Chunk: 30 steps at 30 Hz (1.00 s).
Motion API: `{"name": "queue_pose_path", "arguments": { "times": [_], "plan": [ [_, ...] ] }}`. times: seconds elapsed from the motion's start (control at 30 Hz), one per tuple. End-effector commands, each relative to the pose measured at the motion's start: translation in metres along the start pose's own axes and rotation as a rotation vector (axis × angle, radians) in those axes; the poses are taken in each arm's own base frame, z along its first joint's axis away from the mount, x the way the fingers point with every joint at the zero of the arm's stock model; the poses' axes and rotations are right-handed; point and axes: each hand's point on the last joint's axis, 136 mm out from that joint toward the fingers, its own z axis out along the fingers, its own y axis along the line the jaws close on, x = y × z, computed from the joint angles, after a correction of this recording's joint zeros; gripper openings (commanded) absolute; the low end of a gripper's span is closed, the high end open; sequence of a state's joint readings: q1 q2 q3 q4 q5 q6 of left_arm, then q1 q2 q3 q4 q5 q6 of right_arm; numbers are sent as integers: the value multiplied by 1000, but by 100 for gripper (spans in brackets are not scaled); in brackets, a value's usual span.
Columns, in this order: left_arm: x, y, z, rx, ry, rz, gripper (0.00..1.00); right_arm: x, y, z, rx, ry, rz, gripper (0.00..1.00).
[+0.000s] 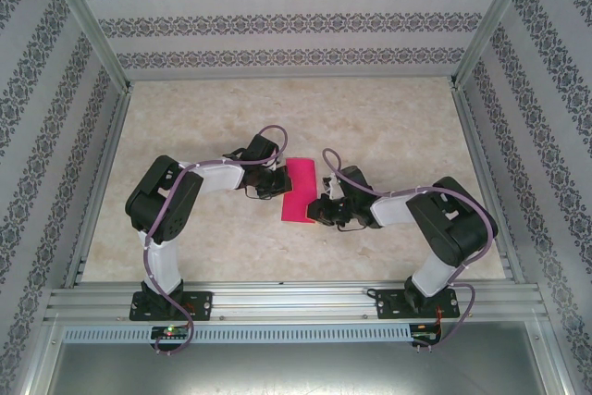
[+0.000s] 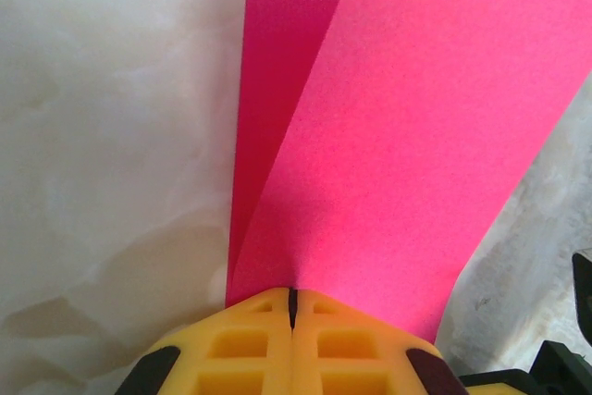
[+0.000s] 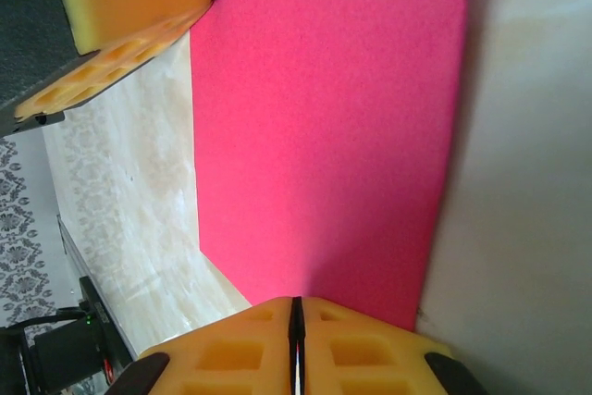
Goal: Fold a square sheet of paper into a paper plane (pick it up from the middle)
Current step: Fold the square sheet of paper in half at the center of the table.
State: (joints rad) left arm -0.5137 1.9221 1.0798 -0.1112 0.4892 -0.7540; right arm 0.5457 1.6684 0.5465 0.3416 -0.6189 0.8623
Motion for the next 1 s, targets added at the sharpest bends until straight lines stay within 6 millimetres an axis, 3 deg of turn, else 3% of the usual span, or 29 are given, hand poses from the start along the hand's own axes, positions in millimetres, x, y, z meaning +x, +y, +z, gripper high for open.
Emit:
{"name": "queue_pose_path", "arguments": {
  "times": [0.0, 0.17, 0.53, 0.63, 0.7, 0.8, 0.97],
  "plan": [
    [28, 36, 13, -129, 89, -26, 0, 4, -4, -4, 30, -15, -4, 12],
    [28, 35, 13, -131, 89, -22, 0, 2, 13, -13, -2, -29, -42, 12],
    [27, 35, 12, -135, 93, -20, 0, 24, -28, 3, 126, 61, 19, 12],
    [28, 35, 11, -139, 96, -15, 0, 22, -20, -3, 110, 44, 13, 12],
    [28, 36, 11, -142, 98, -10, 0, 11, -2, -12, 77, 9, -8, 12],
    [27, 35, 11, -145, 97, -5, 0, -21, 25, -31, 53, -96, -50, 12],
    [28, 36, 11, -148, 101, -4, 0, -79, 43, -46, 45, -277, -109, 11]
  ]
}}
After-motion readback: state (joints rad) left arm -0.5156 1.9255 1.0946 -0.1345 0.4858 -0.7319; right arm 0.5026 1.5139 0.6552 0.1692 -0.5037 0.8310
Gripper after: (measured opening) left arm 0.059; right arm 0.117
